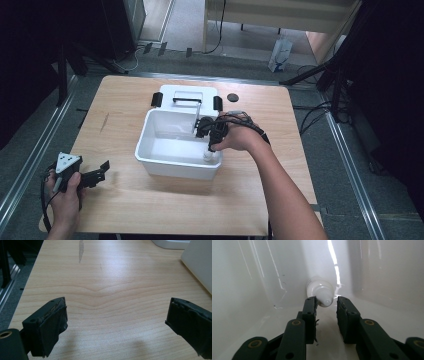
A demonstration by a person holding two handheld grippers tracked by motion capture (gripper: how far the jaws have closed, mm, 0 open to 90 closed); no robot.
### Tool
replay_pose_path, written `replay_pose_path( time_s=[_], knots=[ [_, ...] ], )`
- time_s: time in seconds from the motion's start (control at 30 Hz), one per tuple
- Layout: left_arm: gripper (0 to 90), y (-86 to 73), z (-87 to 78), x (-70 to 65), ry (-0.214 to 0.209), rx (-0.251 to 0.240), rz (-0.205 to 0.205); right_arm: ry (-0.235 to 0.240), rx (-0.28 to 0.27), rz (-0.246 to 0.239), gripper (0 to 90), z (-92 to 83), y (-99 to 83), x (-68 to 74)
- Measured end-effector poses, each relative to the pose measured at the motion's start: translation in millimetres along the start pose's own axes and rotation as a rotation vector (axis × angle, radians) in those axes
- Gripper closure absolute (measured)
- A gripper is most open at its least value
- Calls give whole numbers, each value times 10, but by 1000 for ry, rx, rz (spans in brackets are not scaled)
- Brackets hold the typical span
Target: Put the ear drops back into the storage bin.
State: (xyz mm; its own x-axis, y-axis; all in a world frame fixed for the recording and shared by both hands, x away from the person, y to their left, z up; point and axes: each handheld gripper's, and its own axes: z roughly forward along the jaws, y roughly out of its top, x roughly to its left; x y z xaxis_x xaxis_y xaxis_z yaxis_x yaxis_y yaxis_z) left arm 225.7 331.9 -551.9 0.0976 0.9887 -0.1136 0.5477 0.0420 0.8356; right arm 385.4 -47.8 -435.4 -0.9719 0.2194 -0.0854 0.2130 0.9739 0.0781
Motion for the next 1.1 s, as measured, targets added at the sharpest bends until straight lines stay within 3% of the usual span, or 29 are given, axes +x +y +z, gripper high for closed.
replay_pose_path(
  time_s=[0.2, 0.43, 0.53, 0.77, 0.83, 0.93, 1.1],
  knots=[
    [41, 0, 1, -2, 1, -1, 1, 23, -43, 36, 591, -93, -15, -19],
    [41, 0, 2, -5, 2, -1, -1, 16, -69, 44, 506, -238, -9, 3],
    [41, 1, 2, -2, 2, 0, 2, 12, -56, 83, 460, -356, 3, 5],
    [41, 1, 3, 0, 1, 0, 1, -83, -64, 142, 196, -537, -27, 6],
    [41, 1, 3, -1, 1, -1, 1, -100, -62, 174, 121, -581, -43, 5],
    [41, 2, 2, -1, 1, 0, 1, -101, -74, 170, 5, -647, -89, 12],
    [41, 2, 2, -2, 1, 0, 2, -110, -91, 198, 0, -730, -179, -8]
  ],
)
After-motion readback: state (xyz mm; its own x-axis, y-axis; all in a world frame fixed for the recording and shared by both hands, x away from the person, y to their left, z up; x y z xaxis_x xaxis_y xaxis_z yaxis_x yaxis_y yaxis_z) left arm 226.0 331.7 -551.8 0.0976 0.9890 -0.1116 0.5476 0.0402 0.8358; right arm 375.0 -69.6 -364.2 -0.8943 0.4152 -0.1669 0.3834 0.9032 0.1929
